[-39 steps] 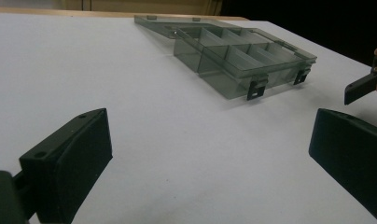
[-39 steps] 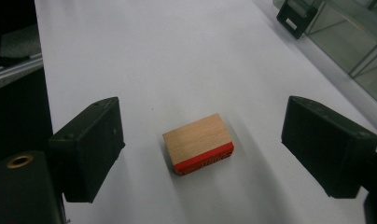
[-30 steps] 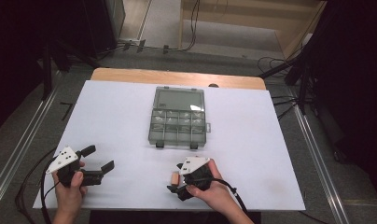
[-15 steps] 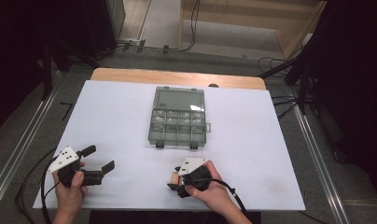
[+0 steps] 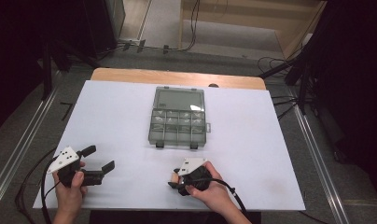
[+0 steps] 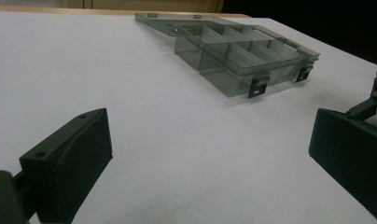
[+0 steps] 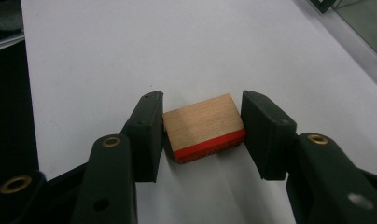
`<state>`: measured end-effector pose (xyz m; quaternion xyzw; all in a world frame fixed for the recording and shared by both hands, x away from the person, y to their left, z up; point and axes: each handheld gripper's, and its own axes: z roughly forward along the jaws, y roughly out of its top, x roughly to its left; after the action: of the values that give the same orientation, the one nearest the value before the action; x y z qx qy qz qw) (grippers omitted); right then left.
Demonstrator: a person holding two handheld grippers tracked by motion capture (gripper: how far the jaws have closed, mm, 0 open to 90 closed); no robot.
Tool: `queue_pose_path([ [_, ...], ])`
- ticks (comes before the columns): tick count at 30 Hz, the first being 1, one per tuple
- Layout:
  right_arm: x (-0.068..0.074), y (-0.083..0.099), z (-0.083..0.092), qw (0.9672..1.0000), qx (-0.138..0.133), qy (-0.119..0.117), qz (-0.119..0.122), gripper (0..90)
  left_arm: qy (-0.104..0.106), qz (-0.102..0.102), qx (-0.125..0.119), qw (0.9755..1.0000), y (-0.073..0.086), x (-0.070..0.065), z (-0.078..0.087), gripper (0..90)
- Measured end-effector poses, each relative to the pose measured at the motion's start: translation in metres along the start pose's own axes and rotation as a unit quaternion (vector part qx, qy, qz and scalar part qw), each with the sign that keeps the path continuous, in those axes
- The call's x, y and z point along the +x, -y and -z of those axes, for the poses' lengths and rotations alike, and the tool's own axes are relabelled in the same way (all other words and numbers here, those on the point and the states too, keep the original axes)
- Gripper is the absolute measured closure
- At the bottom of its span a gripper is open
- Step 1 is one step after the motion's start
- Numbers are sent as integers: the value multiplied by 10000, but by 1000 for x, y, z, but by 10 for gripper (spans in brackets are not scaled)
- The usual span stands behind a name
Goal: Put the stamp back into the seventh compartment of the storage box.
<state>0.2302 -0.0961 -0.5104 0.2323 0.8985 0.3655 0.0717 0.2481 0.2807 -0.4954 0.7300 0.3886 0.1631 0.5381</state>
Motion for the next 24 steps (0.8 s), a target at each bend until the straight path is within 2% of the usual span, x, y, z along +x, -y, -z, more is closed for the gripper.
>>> queue_pose_path([
  [2,1,0,0,10000,4,37,21,499,-1,-2,3,10000,0,0,0,0],
  [3,1,-1,0,10000,-6,46,21,531,0,-3,2,10000,0,0,0,0],
  [5,0,-1,2,10000,-68,34,-49,532,2,4,-3,10000,0,0,0,0],
  [24,-6,-7,19,9993,-326,72,-175,533,-4,9,-7,10000,0,0,0,0],
])
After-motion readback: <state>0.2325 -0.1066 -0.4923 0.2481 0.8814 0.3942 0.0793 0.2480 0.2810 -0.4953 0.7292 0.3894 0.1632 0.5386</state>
